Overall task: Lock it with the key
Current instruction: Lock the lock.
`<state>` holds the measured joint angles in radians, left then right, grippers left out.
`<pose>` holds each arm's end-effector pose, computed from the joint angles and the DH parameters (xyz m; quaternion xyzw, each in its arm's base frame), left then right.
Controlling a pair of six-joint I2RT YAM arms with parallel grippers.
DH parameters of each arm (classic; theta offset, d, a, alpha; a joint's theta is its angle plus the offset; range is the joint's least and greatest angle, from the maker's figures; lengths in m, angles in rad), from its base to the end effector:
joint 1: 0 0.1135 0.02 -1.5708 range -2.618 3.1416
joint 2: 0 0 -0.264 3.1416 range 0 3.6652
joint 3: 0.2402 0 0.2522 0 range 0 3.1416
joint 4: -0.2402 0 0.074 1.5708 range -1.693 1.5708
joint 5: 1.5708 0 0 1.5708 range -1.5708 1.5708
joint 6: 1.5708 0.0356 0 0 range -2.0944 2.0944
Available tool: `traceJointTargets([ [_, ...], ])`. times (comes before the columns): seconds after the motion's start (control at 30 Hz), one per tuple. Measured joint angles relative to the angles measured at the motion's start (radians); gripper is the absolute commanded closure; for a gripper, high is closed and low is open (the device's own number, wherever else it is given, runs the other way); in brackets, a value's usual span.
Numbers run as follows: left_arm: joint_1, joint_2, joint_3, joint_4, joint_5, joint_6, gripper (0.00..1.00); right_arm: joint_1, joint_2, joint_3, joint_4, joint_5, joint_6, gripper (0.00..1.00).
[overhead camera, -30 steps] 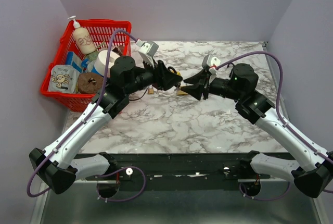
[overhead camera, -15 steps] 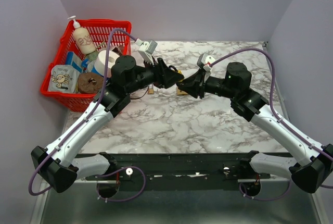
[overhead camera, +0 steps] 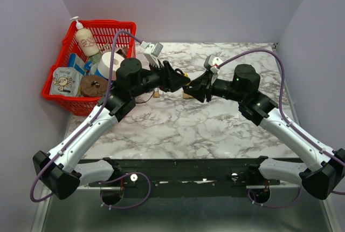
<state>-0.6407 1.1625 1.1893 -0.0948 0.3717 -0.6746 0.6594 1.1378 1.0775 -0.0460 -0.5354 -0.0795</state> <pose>0.2050 -0.1690 0.4151 0.1140 0.7202 -0.5170 0.4484 0.1955 0.1745 0.3872 -0.4239 0.6049 0.3728 0.5616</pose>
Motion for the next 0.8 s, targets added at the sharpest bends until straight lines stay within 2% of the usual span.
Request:
traceJointTargets([
  [0.07, 0.000, 0.000, -0.003, -0.001, 0.000, 0.000, 1.00, 0.000, 0.000, 0.000, 0.001, 0.000, 0.001, 0.57],
  [0.17, 0.003, 0.001, -0.009, -0.001, 0.000, 0.000, 1.00, 0.000, 0.000, 0.000, 0.001, 0.000, 0.001, 0.64],
  [0.3, 0.006, 0.001, -0.018, 0.000, 0.000, -0.005, 1.00, 0.000, 0.000, 0.000, 0.001, 0.000, 0.001, 0.80],
  [0.37, 0.006, 0.001, -0.019, -0.001, 0.000, -0.008, 1.00, 0.000, 0.000, 0.000, 0.002, 0.005, 0.004, 0.85],
  [0.57, 0.020, 0.002, -0.019, -0.005, -0.001, -0.033, 1.00, 0.000, 0.011, 0.008, 0.007, 0.015, 0.017, 0.93],
  [0.67, 0.039, 0.008, -0.019, -0.005, -0.005, -0.071, 1.00, 0.000, 0.021, 0.014, 0.008, 0.020, 0.020, 0.86],
  [0.8, 0.053, 0.024, -0.019, -0.003, -0.010, -0.121, 1.00, 0.000, 0.035, 0.021, 0.007, 0.029, 0.022, 0.99],
])
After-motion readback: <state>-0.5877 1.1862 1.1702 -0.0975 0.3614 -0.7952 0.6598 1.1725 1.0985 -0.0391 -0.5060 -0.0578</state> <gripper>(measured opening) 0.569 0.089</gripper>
